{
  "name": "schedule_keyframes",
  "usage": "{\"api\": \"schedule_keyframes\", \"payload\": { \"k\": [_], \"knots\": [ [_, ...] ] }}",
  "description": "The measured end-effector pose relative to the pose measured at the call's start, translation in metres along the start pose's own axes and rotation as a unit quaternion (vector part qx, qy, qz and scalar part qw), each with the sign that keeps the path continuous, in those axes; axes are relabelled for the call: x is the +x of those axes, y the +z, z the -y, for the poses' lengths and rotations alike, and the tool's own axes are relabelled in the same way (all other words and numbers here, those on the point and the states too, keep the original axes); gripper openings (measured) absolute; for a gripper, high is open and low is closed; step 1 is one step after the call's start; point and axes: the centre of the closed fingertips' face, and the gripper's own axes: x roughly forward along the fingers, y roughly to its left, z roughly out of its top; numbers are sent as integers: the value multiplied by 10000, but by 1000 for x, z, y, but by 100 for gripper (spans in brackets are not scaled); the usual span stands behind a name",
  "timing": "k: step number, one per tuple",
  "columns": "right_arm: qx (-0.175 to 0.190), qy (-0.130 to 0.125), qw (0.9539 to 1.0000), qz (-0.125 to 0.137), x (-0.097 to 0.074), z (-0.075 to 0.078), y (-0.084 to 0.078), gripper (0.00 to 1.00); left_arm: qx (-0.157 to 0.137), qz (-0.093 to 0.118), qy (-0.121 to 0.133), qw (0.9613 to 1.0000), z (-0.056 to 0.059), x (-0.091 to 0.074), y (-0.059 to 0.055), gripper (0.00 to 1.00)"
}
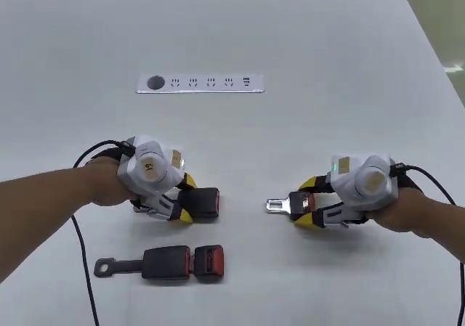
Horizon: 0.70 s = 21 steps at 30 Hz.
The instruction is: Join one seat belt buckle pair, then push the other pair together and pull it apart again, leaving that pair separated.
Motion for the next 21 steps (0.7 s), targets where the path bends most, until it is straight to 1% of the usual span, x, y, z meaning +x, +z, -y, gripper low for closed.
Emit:
{"api": "schedule_keyframes", "payload": {
  "k": [8, 13, 15, 21],
  "knots": [
    [91, -55, 9999, 3, -7, 3, -7, 35, 12, -2, -7, 10000, 1, -1, 2, 33],
    [195, -134, 9996, 121, -8, 4, -8, 35, 8, 10, -3, 10000, 2, -1, 2, 33],
    [207, -163, 9996, 130, -7, 4, -8, 35, 3, 12, -2, 10000, 2, -1, 2, 33],
    [97, -190, 9998, 53, -7, 4, -8, 36, -28, -50, 7, 10000, 1, -1, 2, 34]
  ]
}}
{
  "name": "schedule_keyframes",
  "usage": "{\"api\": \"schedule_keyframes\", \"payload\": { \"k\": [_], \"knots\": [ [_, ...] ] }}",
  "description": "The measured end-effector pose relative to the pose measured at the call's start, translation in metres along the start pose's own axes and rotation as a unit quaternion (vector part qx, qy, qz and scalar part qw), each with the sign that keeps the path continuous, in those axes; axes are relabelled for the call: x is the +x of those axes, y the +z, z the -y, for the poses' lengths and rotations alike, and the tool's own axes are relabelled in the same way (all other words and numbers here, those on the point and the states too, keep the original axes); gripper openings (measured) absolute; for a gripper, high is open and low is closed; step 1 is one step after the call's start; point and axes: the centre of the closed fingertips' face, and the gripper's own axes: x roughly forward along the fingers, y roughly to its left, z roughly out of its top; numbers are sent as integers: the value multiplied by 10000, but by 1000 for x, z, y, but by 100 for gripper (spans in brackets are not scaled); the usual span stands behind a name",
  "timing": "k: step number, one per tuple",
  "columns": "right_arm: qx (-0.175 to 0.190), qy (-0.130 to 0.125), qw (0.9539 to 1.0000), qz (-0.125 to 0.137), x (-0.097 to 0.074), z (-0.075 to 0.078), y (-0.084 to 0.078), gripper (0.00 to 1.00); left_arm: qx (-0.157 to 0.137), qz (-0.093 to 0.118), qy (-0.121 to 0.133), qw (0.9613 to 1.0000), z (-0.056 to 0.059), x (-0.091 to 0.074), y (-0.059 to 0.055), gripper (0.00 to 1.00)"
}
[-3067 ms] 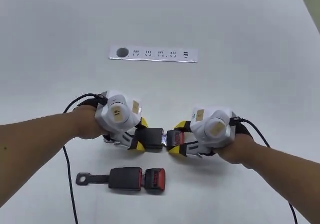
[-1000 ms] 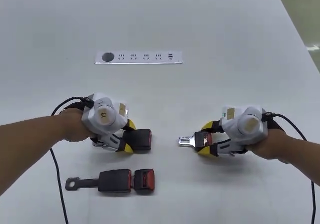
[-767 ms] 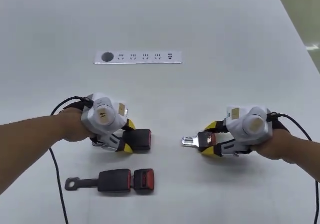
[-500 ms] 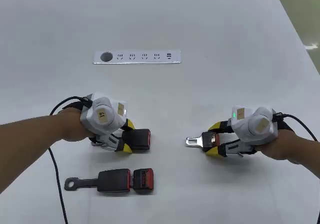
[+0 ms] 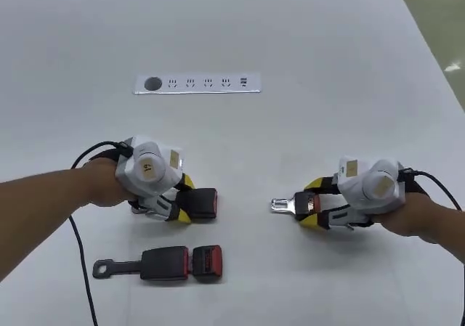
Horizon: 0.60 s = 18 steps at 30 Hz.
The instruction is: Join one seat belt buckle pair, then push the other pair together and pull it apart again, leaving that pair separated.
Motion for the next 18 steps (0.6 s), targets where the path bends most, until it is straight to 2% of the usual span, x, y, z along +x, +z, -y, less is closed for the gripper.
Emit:
{"api": "schedule_keyframes", "payload": {
  "k": [3, 7, 9, 10, 11, 12, 14, 16, 18],
  "knots": [
    [-6, -8, 10000, -6, 0, -1, 0, 36, -3, -51, 8, 10000, 0, 0, -1, 35],
    [24, -48, 10000, -43, -1, -2, 2, 37, -62, -98, -117, 9999, 3, 0, -1, 40],
    [207, -150, 9997, -53, 0, 0, 1, 43, -183, -138, -142, 9996, 5, 0, -1, 43],
    [293, -188, 9994, -71, -1, 0, 0, 51, -330, -127, -164, 9992, 6, -1, -1, 45],
    [400, -213, 9990, -43, -1, 0, 1, 58, -527, -140, -153, 9984, 6, -1, -1, 49],
    [578, -263, 9980, 47, -2, 1, 4, 64, -652, -133, -78, 9978, 4, -2, 0, 57],
    [659, -423, 9967, 199, -7, 5, 9, 66, -739, -44, -99, 9972, 6, -4, 4, 67],
    [715, -673, 9945, 357, -10, 12, 12, 66, -883, 12, -70, 9961, 5, -8, 2, 69],
    [946, -833, 9908, 486, -14, 15, 15, 67, -1007, 37, 23, 9949, 5, -10, 2, 72]
  ]
}}
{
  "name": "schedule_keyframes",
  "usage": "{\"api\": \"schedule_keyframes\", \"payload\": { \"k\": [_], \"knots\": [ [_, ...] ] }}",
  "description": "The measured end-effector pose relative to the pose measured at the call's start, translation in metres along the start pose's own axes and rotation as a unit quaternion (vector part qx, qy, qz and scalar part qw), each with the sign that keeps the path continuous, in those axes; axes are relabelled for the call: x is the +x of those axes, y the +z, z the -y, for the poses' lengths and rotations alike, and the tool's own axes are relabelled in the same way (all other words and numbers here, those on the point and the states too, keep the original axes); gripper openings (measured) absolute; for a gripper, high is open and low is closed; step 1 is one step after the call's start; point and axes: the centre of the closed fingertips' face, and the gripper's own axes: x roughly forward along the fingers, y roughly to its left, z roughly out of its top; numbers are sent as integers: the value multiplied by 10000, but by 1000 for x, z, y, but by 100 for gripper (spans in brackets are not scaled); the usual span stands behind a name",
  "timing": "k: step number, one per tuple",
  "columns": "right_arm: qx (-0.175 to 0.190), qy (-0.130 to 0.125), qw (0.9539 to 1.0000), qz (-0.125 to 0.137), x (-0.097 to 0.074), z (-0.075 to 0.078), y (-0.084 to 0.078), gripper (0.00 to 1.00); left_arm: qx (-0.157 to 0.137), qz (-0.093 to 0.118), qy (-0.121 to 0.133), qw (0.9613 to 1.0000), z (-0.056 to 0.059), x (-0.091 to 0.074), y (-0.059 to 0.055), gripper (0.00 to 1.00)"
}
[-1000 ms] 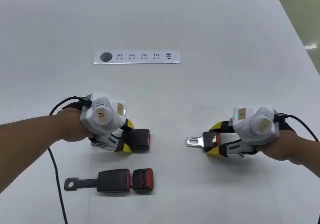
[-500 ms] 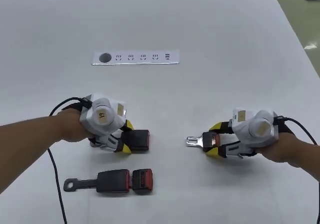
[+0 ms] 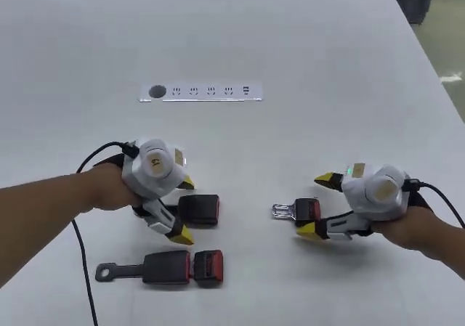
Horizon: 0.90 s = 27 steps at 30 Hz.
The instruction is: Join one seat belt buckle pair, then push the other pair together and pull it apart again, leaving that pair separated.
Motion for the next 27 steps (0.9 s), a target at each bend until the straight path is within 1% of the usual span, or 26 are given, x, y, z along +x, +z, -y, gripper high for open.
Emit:
{"api": "schedule_keyframes", "payload": {
  "k": [1, 2, 3, 4, 5, 6, 7, 8, 10, 11, 12, 13, 14, 15, 16, 17, 18, 20, 21, 23, 24, 25, 26, 27],
  "knots": [
    [125, -173, 9998, 27, -4, 3, 2, 67, -26, -4, 31, 10000, 0, -1, 0, 74],
    [91, -252, 9996, 77, -4, 5, 3, 67, -168, 42, 157, 9997, -1, -3, 1, 77],
    [63, -319, 9994, 136, -4, 5, 5, 68, -279, 141, 187, 9993, -2, -5, 1, 79],
    [86, -432, 9988, 204, -5, 7, 6, 69, -443, 287, 208, 9984, -2, -8, 2, 80],
    [133, -507, 9983, 250, -5, 7, 7, 70, -558, 361, 266, 9974, -1, -10, 4, 82],
    [256, -650, 9969, 368, -8, 4, 13, 72, -668, 454, 361, 9961, -1, -13, 6, 84],
    [334, -756, 9955, 453, -9, 3, 17, 74, -726, 478, 394, 9954, -3, -14, 3, 86],
    [472, -900, 9933, 557, -8, 9, 17, 77, -863, 516, 456, 9939, -4, -17, 0, 89],
    [646, -1076, 9901, 628, -9, 14, 16, 79, -998, 608, 545, 9916, -2, -24, 2, 91],
    [760, -1198, 9873, 709, -11, 16, 17, 81, -1047, 688, 622, 9902, -3, -29, 2, 93],
    [838, -1261, 9855, 769, -13, 16, 19, 82, -1087, 734, 688, 9890, -4, -32, 2, 95],
    [952, -1382, 9818, 884, -17, 17, 23, 84, -1177, 821, 785, 9865, -4, -37, 1, 96],
    [1005, -1427, 9802, 932, -20, 16, 26, 85, -1232, 880, 839, 9849, -4, -40, 1, 99],
    [1083, -1455, 9786, 967, -22, 14, 28, 86, -1300, 952, 915, 9827, -3, -46, 1, 100],
    [1145, -1494, 9772, 982, -22, 16, 26, 86, -1334, 1001, 955, 9814, -2, -50, 0, 100],
    [1183, -1560, 9750, 1052, -24, 15, 28, 86, -1431, 1068, 1013, 9787, -1, -56, -2, 100],
    [1219, -1582, 9737, 1096, -25, 14, 31, 87, -1524, 1133, 1051, 9762, 0, -60, -3, 100],
    [1238, -1623, 9724, 1134, -27, 9, 34, 88, -1630, 1203, 1123, 9728, 4, -67, -5, 100],
    [1246, -1647, 9715, 1160, -28, 5, 37, 89, -1682, 1224, 1201, 9707, 5, -70, -11, 100],
    [1246, -1657, 9710, 1192, -31, -1, 41, 90, -1743, 1238, 1271, 9686, 6, -74, -15, 100],
    [1242, -1735, 9693, 1220, -34, -5, 44, 91, -1878, 1309, 1324, 9644, 9, -82, -17, 100],
    [1228, -1794, 9680, 1252, -37, -5, 46, 92, -1927, 1347, 1366, 9623, 11, -86, -18, 100],
    [1277, -1802, 9666, 1303, -38, -4, 48, 92, -1974, 1407, 1447, 9593, 13, -92, -20, 100],
    [1319, -1797, 9658, 1326, -39, -4, 48, 92, -2018, 1436, 1482, 9574, 13, -94, -24, 100]
  ]
}}
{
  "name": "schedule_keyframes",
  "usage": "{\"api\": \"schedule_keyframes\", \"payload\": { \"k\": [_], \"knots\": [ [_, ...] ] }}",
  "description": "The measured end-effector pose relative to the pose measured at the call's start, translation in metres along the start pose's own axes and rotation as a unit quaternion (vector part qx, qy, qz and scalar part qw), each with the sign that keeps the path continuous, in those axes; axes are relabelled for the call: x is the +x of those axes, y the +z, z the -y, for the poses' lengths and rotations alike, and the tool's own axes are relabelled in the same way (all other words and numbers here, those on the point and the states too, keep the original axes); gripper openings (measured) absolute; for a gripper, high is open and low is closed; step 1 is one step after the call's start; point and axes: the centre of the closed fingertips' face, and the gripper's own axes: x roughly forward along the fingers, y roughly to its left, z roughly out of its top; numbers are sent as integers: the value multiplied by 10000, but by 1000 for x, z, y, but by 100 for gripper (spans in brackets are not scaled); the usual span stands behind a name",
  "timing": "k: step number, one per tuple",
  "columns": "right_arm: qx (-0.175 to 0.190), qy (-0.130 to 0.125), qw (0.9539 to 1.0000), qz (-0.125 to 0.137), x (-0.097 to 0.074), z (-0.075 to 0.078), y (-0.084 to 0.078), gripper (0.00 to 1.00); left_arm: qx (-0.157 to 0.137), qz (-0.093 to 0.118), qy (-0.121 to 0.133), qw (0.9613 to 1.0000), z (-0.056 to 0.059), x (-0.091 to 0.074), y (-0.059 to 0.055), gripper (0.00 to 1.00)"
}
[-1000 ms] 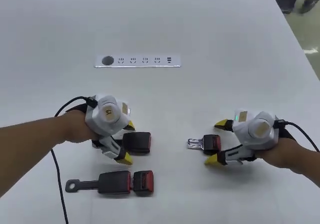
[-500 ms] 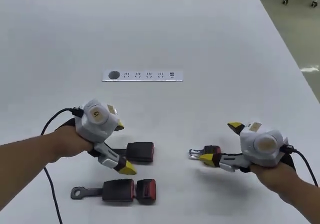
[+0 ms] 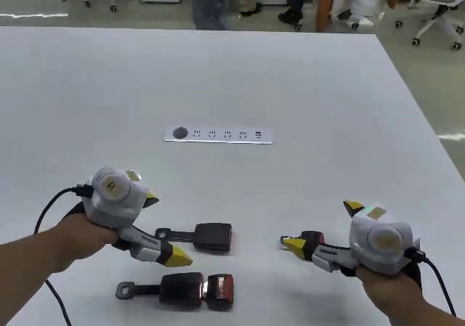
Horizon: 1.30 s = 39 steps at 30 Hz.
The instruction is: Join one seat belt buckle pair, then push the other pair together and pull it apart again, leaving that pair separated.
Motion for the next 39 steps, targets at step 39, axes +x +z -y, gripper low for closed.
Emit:
{"api": "schedule_keyframes", "payload": {
  "k": [39],
  "knots": [
    [103, -463, 9973, 564, -101, -84, 5, 98, -923, 1715, 754, 9779, 40, -114, -49, 100]
  ]
}}
